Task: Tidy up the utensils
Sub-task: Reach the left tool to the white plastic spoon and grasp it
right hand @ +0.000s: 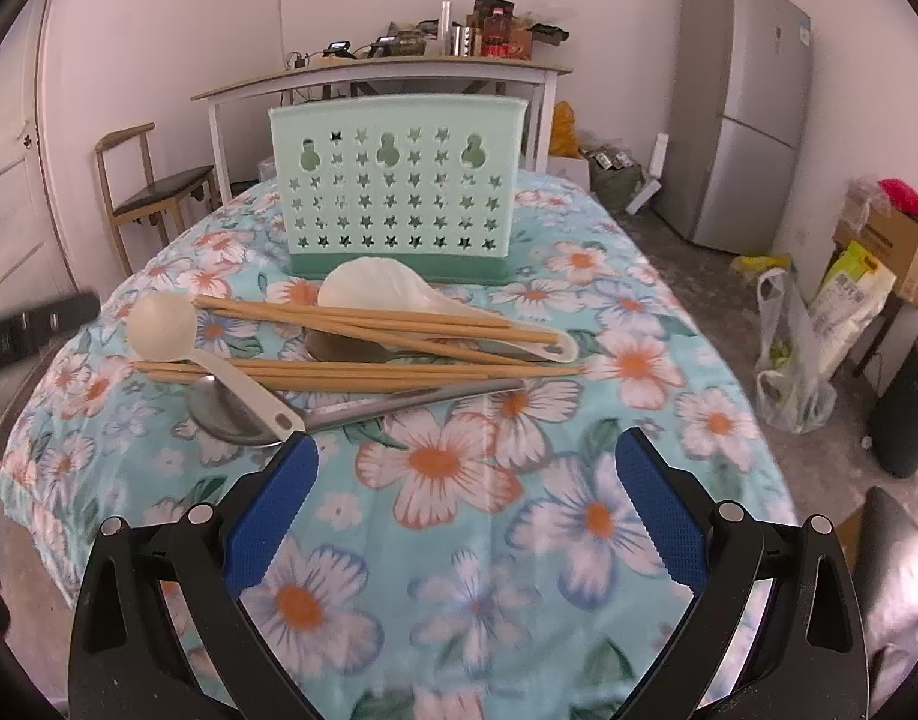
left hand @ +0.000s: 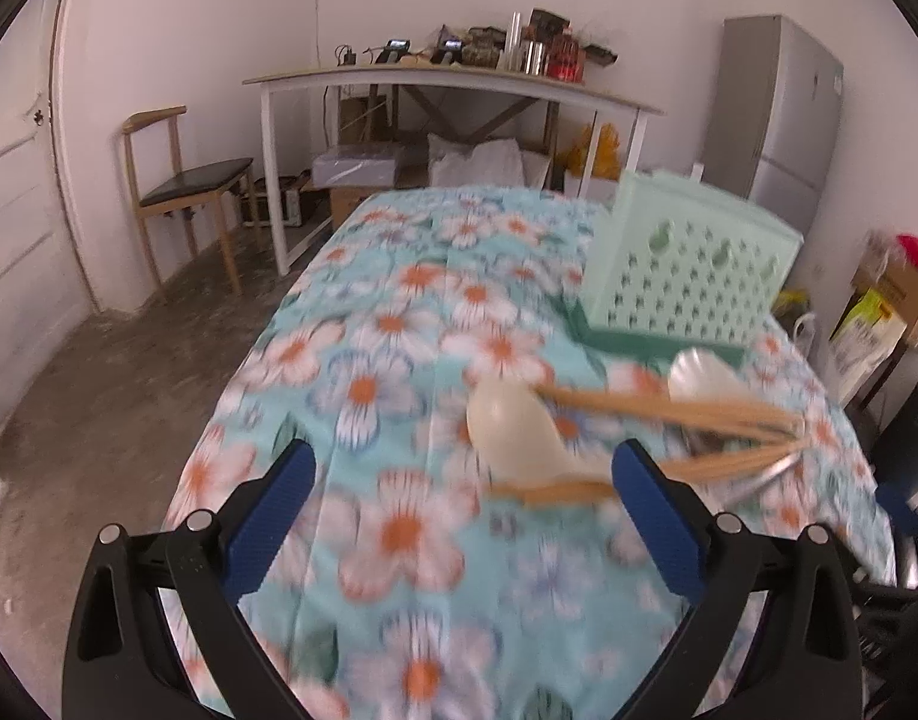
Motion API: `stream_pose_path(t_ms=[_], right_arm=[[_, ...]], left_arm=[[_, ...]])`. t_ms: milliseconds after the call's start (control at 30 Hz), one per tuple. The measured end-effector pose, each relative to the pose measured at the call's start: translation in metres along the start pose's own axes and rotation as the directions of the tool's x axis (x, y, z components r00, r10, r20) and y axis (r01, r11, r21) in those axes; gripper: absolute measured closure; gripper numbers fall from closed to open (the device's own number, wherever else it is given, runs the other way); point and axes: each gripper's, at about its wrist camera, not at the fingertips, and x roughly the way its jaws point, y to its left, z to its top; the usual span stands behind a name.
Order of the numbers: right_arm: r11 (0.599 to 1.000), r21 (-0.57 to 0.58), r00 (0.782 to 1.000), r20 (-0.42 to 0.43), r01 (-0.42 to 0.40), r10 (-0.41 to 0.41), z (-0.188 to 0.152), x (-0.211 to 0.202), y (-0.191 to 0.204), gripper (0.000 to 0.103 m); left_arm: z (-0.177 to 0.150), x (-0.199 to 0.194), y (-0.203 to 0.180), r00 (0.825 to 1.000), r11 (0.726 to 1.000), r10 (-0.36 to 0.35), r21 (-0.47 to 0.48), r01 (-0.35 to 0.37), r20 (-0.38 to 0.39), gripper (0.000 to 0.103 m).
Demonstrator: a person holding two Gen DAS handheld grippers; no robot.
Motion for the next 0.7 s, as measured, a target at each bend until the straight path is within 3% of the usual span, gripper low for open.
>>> stream_pose_path(t_ms=[133,233,367,533,633,700], right_arm=[[0.998,-0.008,0.997,-0.036,-0.070,0.070,-0.009,0.020,0.002,0.008],[0.990,0.021,0.987,-0.074,-0.141,0.143,-0.018,0.033,0.000,0.008],[0.982,0.048,0.982,-0.042,-0.181,0.183,-0.024,0.032,-0.005,0.008],[0.973,0.064,0.975,-0.008,-0.221,0.222,-0.027,0.030,-0.009,0.008],[0.964,0.084,0.968,0.007,-0.251,0.251,-0.028,0.030,-0.015,0.008],[0.958,0.098,0.963,0.015,-0.269,0.269,-0.028,0.030,-0.018,0.008]], left_arm=[[0.014,0.025,0.010,0.995,0.995,-0.097,-0.028,0.096,-0.033,0.023],[0.020,0.049,0.016,0.976,0.980,-0.196,-0.064,0.191,-0.094,0.035],[0.019,0.073,0.018,0.953,0.969,-0.246,-0.081,0.235,-0.178,0.053],[0.015,0.091,0.009,0.932,0.965,-0.260,-0.044,0.257,-0.252,0.075],[0.013,0.097,0.001,0.932,0.970,-0.237,-0.015,0.242,-0.274,0.086],[0.012,0.099,0.001,0.934,0.972,-0.229,-0.013,0.234,-0.275,0.087]])
